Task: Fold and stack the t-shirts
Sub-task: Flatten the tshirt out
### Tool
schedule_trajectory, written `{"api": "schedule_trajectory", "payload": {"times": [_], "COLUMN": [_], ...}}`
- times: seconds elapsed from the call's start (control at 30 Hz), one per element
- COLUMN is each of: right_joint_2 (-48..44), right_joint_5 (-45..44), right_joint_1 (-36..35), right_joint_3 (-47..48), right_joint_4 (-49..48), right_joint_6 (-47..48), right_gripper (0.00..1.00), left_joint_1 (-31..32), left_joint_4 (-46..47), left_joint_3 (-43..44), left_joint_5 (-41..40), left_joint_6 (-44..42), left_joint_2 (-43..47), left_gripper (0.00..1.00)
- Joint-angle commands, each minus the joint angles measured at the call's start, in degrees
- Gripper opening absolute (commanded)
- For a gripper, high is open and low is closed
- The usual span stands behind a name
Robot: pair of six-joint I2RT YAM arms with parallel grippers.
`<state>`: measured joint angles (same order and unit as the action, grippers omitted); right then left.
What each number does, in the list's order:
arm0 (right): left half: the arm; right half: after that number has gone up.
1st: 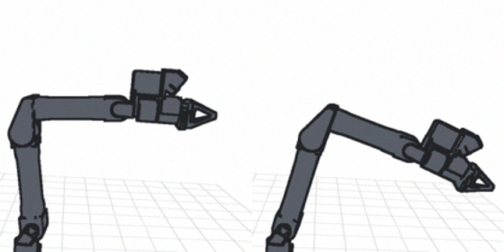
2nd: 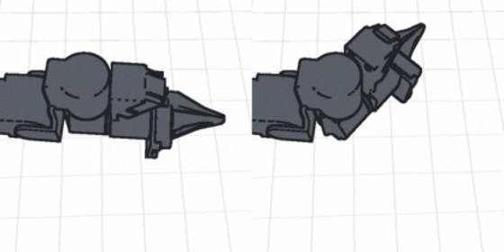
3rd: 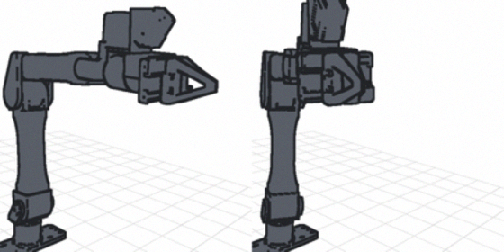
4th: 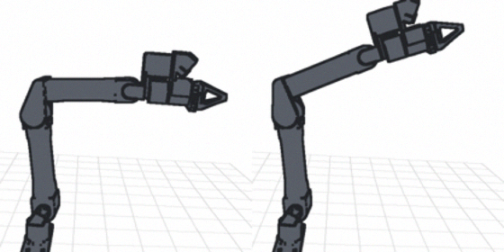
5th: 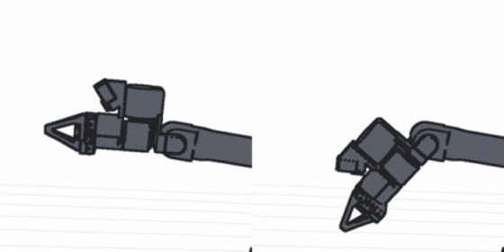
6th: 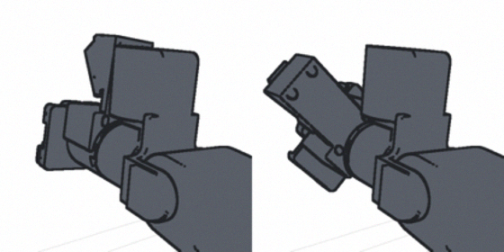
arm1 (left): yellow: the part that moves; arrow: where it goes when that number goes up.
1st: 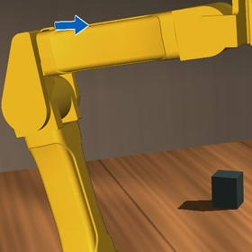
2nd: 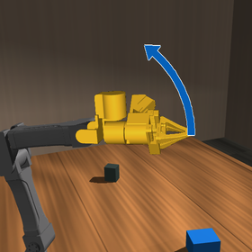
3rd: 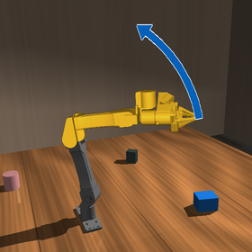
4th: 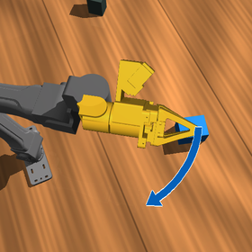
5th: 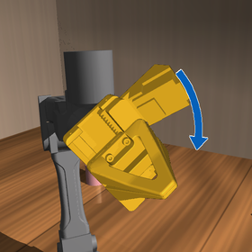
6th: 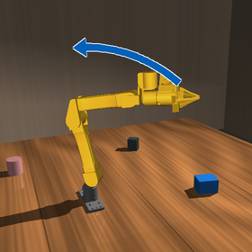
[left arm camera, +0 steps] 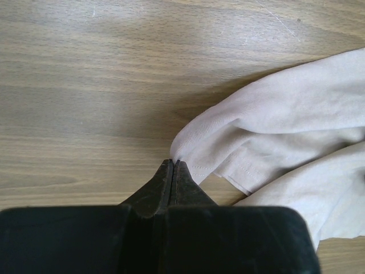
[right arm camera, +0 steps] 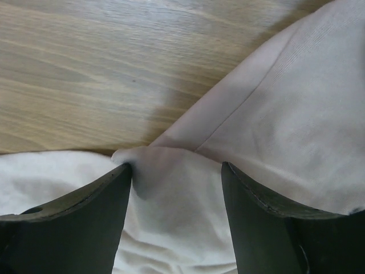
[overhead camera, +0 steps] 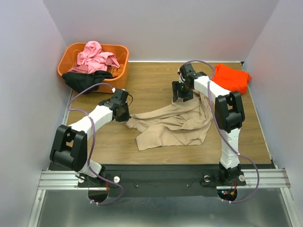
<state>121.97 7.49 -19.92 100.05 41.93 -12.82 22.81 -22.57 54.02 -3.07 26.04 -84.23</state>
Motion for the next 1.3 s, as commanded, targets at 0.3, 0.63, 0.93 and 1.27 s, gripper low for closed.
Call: {"api": "schedule_trajectory", "payload": {"times": [0.3, 0.63, 0.93, 1.27], "right_joint_2": [8.36, -4.53, -33.6, -39.45], "right_joint_5": [-3.53, -2.74, -15.47, -17.15], "right_joint_1": [0.15, 0.06, 0.23, 0.24], "right_joint_3": [4.62, 10.69, -21.04, -40.21], "right_joint_4": [-3.35, -3.26, -3.79, -0.18], "right_joint_6": [-0.71, -3.35, -4.32, -11.18], "right_gripper": [0.29, 0.01, 0.01, 0.65], "left_joint_1": [0.31, -2.59, -3.65, -2.86], "left_joint_4": [-1.34, -7.49, -5.48, -3.45], "left_joint_3": [1.7, 15.75, 13.43, -0.49], "left_joint_5": [-0.7, -13.45, -20.67, -9.41], "left_joint_6": [-0.55, -5.91, -4.7, 0.5], "left_joint_2": [1.43, -1.99, 6.34, 12.06], "left_gripper": [0.0, 0.0, 0.0, 0.0]}}
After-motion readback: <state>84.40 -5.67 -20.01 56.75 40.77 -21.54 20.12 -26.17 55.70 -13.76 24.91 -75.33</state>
